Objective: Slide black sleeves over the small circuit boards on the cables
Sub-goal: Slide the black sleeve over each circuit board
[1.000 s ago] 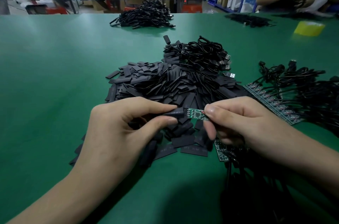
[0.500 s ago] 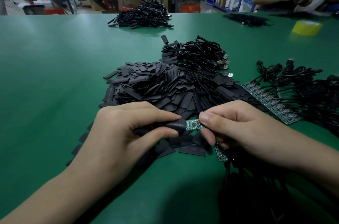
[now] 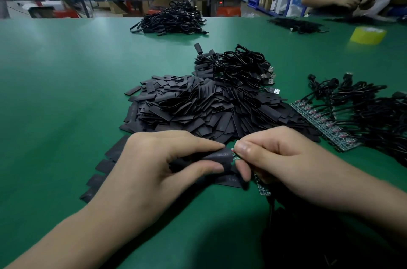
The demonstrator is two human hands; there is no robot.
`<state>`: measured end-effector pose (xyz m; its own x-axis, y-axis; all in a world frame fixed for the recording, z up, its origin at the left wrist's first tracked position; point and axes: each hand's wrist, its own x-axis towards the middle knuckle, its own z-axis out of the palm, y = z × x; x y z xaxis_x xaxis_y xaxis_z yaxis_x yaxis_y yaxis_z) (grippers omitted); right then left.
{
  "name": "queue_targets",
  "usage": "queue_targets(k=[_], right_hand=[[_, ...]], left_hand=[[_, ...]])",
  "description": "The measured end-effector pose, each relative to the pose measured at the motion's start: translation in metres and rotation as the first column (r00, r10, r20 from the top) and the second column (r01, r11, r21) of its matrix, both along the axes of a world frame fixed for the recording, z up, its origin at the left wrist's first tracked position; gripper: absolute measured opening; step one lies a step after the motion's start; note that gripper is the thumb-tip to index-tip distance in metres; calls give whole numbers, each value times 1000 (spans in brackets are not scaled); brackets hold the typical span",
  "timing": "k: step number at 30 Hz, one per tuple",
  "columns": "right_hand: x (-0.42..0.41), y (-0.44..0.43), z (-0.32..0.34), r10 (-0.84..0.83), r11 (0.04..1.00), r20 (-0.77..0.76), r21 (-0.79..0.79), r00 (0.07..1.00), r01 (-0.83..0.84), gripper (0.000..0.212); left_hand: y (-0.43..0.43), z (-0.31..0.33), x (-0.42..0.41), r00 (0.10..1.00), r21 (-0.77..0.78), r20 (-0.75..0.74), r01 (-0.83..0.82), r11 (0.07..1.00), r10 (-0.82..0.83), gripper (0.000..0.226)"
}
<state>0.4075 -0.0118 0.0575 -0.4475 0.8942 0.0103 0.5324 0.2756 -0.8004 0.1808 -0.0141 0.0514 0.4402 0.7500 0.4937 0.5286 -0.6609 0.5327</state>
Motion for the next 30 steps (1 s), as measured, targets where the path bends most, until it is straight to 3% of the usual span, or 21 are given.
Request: queue_targets(k=[9, 12, 16, 23, 30], right_hand=[[-3, -1, -5, 43, 999, -4, -4, 999, -43, 41], [-1, 0, -2, -10, 993, -62, 115, 998, 17, 28], [0, -3, 1, -59, 953, -258, 273, 964, 131, 5], [1, -6, 1, -56, 837, -132, 535, 990, 119, 5], [2, -5, 1, -76, 740, -12, 669, 997, 64, 4]], left_hand=[[1, -6, 3, 999, 100, 30, 24, 995, -27, 19], [1, -6, 4, 996, 110, 86, -29, 994, 19, 18], [2, -6, 3, 979, 34, 196, -70, 997, 62, 16], [1, -8, 5, 957, -43, 284, -48, 998, 58, 18], [2, -10, 5, 960, -51, 278, -26, 998, 39, 17]])
